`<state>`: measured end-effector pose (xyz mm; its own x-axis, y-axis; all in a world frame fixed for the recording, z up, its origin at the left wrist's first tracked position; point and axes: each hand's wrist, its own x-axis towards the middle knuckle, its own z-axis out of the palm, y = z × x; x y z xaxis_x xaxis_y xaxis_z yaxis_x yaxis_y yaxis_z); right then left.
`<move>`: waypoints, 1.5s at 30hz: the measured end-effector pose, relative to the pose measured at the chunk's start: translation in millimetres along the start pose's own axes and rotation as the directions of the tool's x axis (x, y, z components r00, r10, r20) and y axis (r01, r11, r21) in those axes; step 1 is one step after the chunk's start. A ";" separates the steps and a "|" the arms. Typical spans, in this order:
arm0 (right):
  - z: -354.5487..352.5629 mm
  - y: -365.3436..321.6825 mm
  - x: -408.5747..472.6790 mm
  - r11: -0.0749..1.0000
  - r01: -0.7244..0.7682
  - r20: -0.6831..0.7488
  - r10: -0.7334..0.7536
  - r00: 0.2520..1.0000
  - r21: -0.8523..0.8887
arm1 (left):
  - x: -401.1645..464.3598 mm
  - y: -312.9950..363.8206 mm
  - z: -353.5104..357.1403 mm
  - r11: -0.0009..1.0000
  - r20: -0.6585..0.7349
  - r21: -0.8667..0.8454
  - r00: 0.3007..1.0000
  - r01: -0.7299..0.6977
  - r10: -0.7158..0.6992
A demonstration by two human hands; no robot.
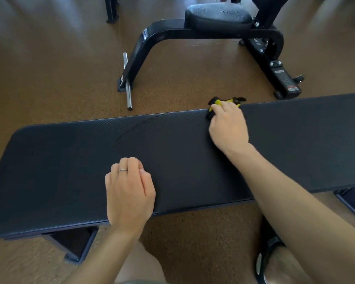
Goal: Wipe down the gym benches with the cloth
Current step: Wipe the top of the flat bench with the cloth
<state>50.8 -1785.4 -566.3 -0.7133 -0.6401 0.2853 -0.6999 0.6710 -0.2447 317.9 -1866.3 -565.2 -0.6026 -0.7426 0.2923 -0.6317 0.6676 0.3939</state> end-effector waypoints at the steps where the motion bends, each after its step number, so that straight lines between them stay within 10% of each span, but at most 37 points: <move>1: 6.1 -19.7 -0.3 0.999 0.034 0.001 -0.034 0.999 0.004 | 0.0 0.6 0.2 1.000 0.002 -0.001 1.000 -0.001 0.001; 10: 30.2 -152.6 -21.8 0.865 0.436 0.141 -0.478 0.867 0.249 | 1.2 -1.5 -2.0 1.000 0.027 -0.007 1.000 0.015 -0.015; 19: -21.3 38.3 -1.3 0.996 -0.092 0.005 0.092 0.996 -0.013 | 1.4 -0.9 -1.4 1.000 0.015 -0.016 1.000 0.008 -0.008; 30: 15.0 -120.3 -40.5 0.897 0.380 0.082 -0.406 0.910 0.225 | -0.7 -2.8 -0.5 0.998 0.045 0.045 0.998 -0.038 0.036; 38: -26.7 28.2 -24.0 0.987 -0.154 -0.036 0.153 0.988 -0.034 | -0.7 -0.6 1.9 0.999 0.024 0.040 0.999 -0.023 0.022; 45: -17.9 -82.3 -111.5 0.965 0.217 0.102 -0.233 0.967 0.149 | 0.5 -3.6 0.0 0.997 0.056 0.044 0.997 -0.058 0.055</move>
<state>188.6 -1762.6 -561.3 -0.5302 -0.8138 0.2380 -0.8352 0.4528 -0.3122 319.9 -1869.2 -566.5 -0.6630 -0.7005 0.2642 -0.6166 0.7111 0.3379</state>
